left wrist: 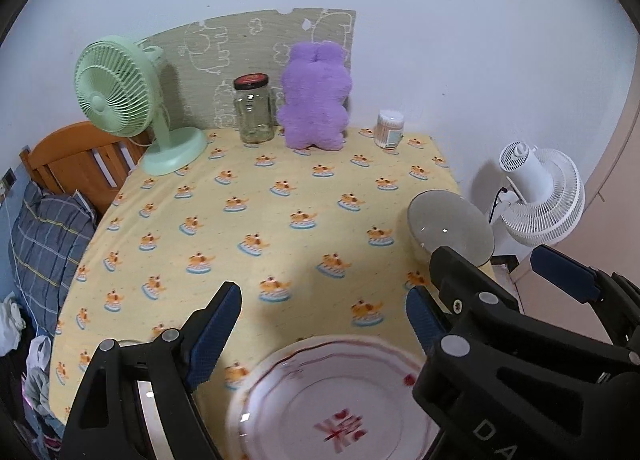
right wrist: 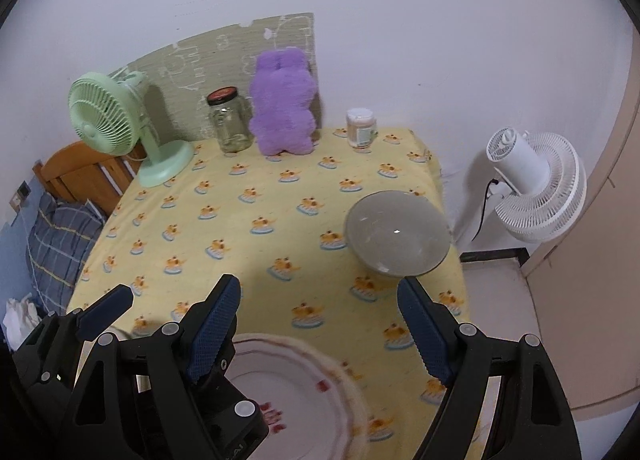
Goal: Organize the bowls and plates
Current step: 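Reach the right tool to the second grey bowl near the white fan, then grasp the rim of the second grey bowl with the right tool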
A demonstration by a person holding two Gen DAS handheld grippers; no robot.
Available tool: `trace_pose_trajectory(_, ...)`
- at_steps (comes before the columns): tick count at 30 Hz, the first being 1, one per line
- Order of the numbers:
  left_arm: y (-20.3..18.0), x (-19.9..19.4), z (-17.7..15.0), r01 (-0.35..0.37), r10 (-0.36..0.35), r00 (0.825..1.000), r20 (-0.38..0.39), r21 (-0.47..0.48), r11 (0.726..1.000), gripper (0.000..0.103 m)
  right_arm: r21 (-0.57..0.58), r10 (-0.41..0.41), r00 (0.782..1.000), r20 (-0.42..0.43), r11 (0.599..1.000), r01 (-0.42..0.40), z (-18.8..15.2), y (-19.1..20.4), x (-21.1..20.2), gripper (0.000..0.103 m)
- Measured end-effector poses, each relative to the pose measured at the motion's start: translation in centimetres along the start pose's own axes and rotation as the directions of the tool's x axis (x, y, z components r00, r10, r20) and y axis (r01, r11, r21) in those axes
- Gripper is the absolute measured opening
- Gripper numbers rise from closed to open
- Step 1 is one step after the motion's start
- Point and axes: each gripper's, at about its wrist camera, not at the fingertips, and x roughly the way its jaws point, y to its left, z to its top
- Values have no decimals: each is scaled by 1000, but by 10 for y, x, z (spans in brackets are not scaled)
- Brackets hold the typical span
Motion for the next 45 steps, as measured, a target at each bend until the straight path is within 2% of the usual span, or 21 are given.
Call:
trace_pose_trajectory(15, -78, 66, 45, -25, 25, 1000, 11, 25, 999, 86, 35, -36, 999, 10, 999, 35, 42, -84, 55, 83)
trace_pose_trajectory(21, -95, 103, 56, -19, 20, 1000, -13, 39, 999, 81, 58, -40, 999, -12, 998, 41, 53, -106, 88, 81)
trace_pose_trajectory(25, -101, 124, 58, -19, 21, 999, -36, 43, 999, 76, 68, -41, 998, -37, 997, 43, 58, -116, 110, 74)
trace_pose_trajectory(29, -107, 147, 59, 15, -11, 997, -78, 54, 998, 64, 80, -38, 997, -73, 996, 43, 59, -124, 133, 62)
trace_pose_trajectory(32, -111, 160, 58, 17, -12, 995, -101, 54, 998, 58, 92, -35, 994, -101, 995, 45, 58, -130, 146, 57)
trace_pose_trajectory(39, -115, 184, 53, 15, -6, 986, -169, 56, 998, 35, 104, -29, 986, -163, 994, 46, 53, -140, 174, 42)
trace_pose_trajectory(41, -115, 187, 52, 9, 1, 984, -177, 58, 998, 33, 110, -21, 983, -181, 993, 42, 51, -141, 181, 35)
trace_pose_trajectory(45, -114, 190, 51, 1, 9, 984, -179, 56, 998, 31, 103, -26, 982, -189, 994, 46, 49, -140, 187, 31)
